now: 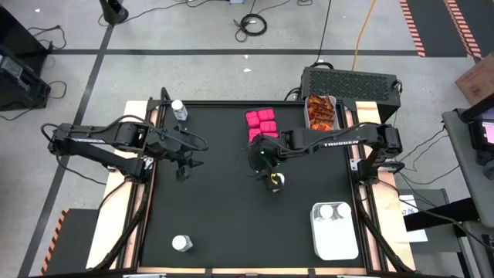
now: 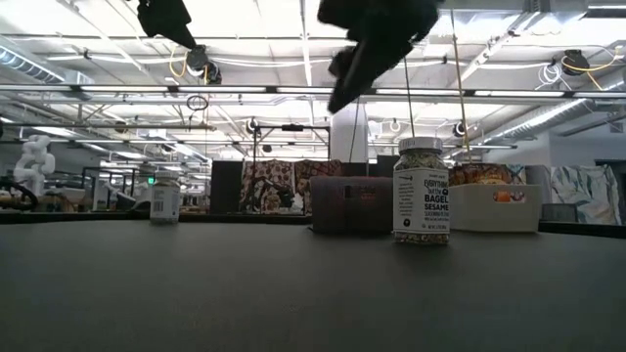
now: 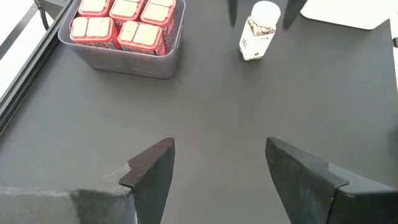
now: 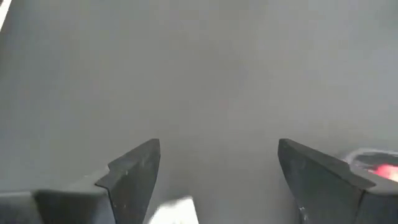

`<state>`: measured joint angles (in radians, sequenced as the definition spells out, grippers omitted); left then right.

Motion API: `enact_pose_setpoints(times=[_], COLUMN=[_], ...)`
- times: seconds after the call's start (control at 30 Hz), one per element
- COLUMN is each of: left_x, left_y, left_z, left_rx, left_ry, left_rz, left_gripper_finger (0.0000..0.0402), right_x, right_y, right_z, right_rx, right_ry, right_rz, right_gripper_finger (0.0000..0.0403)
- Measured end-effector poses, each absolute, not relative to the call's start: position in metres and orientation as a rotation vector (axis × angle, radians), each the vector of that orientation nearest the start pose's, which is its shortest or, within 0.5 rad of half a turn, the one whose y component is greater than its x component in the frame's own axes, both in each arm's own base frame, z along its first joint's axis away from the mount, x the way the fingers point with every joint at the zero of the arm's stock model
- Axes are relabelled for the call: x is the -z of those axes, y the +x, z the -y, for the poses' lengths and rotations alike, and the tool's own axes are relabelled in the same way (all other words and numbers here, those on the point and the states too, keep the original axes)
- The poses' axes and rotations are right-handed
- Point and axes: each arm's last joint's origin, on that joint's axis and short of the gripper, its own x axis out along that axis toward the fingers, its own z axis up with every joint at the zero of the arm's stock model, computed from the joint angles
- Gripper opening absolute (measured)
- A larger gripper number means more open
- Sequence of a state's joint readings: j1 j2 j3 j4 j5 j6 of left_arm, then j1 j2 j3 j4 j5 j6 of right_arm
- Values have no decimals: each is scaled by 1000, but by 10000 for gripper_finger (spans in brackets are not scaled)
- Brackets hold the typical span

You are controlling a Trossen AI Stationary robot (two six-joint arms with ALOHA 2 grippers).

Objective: Sort spices by type
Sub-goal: Put the white seasoning bottle into the bottom white bin

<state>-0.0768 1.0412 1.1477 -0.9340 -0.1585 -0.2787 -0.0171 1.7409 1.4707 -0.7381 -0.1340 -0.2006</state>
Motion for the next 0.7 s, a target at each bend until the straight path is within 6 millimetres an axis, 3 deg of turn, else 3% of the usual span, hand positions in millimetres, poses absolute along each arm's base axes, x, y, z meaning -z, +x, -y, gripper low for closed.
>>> enact_pose_setpoints(times=[0.13, 0.3, 0.53, 0.7], left_x=[-346, -346, -347, -347], left_y=[189, 189, 190, 189], left_z=[10, 10, 10, 10], left_rx=[-192, -192, -190, -190], left_ry=[-165, -163, -140, -140], left_rz=[-804, -804, -795, -796], left_gripper_finger=[253, 253, 253, 253], right_x=[-289, -285, -282, -267], right_y=[355, 339, 340, 348], right_z=[-9, -21, -24, -24], right_rx=[-323, -413, -413, -415], right_ry=[-233, -271, -272, -271], right_rz=[-1119, -1283, -1287, -1318], right_gripper_finger=[320, 320, 320, 320])
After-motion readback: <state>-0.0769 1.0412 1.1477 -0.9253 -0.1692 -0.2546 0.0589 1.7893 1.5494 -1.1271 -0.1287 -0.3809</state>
